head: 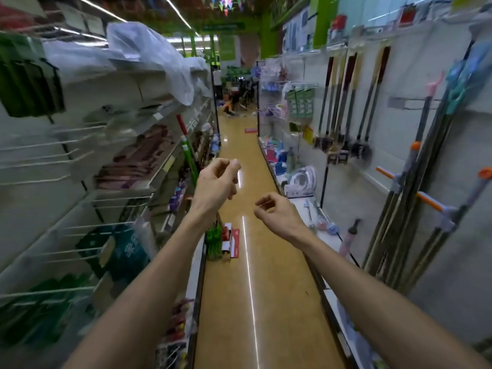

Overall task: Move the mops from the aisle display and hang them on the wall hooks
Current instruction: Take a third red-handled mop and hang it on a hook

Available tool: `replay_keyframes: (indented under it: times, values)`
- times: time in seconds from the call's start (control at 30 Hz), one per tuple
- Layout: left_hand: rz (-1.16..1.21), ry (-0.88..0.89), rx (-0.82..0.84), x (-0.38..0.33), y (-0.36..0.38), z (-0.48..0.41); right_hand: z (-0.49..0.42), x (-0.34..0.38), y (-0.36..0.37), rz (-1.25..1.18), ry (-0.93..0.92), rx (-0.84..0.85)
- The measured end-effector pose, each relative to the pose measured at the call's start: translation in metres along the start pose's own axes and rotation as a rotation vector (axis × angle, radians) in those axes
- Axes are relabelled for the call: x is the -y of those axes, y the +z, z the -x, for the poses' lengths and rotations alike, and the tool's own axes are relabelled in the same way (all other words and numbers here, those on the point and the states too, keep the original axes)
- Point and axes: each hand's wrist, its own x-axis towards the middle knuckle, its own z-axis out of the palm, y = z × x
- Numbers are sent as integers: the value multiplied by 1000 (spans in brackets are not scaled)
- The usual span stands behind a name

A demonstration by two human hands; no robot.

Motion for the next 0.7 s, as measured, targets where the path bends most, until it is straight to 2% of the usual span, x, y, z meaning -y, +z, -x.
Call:
replay_keyframes:
  times: [0.3,0.7]
  values:
    - [-20,-27,32,98,50,-164,-177,-69,8,-12,31,-23]
    - [-71,-82,-57,184,86,-387,-432,-112,22,-20,42,134]
